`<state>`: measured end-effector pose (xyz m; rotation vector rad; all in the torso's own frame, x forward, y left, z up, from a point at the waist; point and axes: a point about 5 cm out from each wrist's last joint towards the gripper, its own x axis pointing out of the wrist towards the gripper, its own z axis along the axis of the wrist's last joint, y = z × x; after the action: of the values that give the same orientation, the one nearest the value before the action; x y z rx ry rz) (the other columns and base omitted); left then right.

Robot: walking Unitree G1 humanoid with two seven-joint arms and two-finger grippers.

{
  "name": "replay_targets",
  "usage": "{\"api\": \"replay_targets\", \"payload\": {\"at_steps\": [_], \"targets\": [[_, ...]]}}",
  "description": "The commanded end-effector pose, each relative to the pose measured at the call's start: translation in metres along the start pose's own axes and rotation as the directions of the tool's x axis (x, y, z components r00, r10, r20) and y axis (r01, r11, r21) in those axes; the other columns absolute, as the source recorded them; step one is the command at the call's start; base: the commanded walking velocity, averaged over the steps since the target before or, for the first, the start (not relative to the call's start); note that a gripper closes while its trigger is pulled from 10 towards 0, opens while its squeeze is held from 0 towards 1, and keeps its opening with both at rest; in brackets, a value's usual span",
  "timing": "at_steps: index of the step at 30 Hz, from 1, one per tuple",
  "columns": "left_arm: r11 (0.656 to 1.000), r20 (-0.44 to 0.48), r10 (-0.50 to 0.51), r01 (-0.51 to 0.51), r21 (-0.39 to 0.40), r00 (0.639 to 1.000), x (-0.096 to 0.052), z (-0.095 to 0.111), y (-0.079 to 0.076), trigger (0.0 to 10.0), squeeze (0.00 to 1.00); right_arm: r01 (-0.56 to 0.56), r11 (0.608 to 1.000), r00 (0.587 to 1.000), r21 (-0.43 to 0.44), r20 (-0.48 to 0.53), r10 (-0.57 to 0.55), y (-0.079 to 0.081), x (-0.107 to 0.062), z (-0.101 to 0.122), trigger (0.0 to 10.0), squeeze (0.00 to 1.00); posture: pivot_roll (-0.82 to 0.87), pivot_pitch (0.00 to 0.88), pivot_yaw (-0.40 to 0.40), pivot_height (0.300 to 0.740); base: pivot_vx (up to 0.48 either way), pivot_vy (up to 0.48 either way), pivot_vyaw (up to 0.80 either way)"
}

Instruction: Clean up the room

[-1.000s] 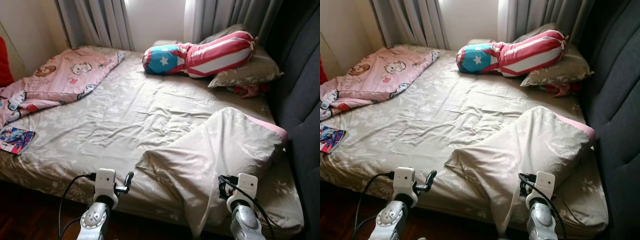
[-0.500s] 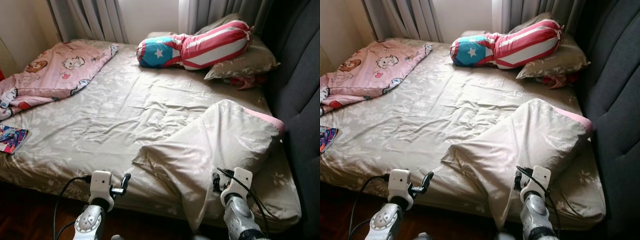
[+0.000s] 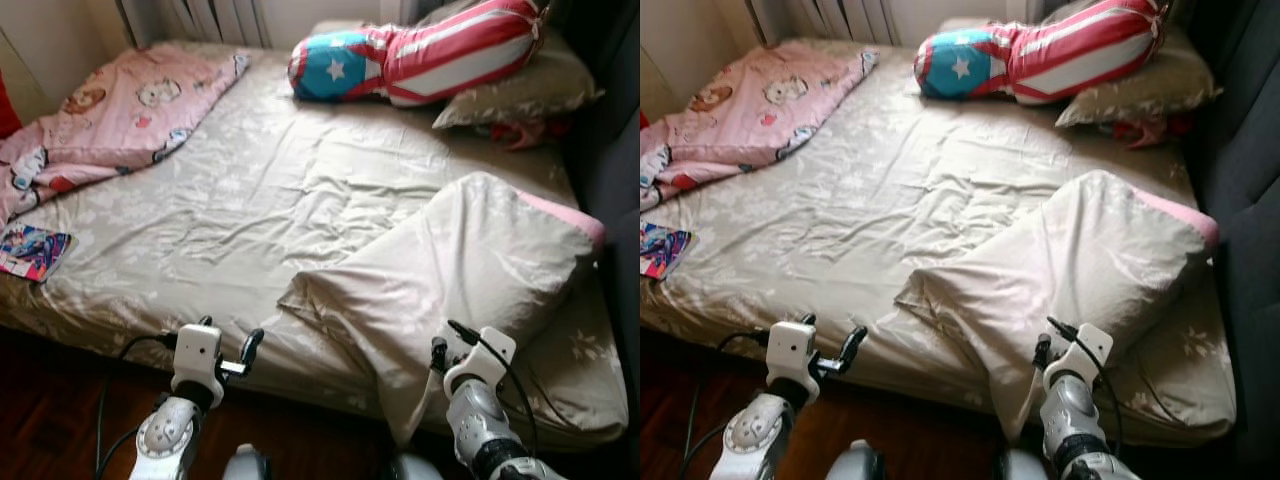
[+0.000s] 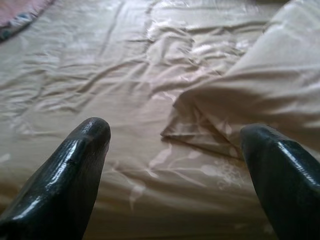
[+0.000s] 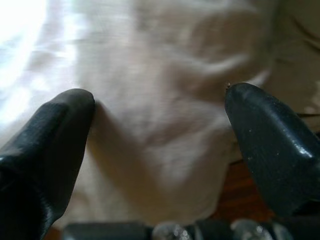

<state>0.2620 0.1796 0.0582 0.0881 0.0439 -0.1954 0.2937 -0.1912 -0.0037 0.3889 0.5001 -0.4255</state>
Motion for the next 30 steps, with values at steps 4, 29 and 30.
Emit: {"api": "replay_targets", "payload": {"at_steps": [4,29,30], "targets": [[1.000,-0.032,-0.003,0.003,-0.017,0.999,-0.004,0.000,-0.005,10.0,0.00,0.076,0.997,0.997,0.021,-0.014,-0.076,-0.014,-0.002,-0.006,10.0,0.00,0.00,0.288,0.047,0.665,0.000,0.000,0.00],[1.000,-0.017,-0.001,0.000,-0.025,1.000,-0.018,0.028,-0.004,10.0,0.00,-0.234,0.949,0.960,0.209,-0.105,0.260,0.010,-0.017,-0.047,10.0,0.00,0.04,0.341,0.080,0.665,0.000,0.000,0.00],[1.000,-0.019,-0.002,0.002,-0.021,1.000,-0.020,0.030,-0.003,10.0,0.00,-0.231,0.952,0.962,0.200,-0.100,0.254,0.009,-0.018,-0.047,10.0,0.00,0.04,0.350,0.085,0.665,0.000,0.000,0.00]]}}
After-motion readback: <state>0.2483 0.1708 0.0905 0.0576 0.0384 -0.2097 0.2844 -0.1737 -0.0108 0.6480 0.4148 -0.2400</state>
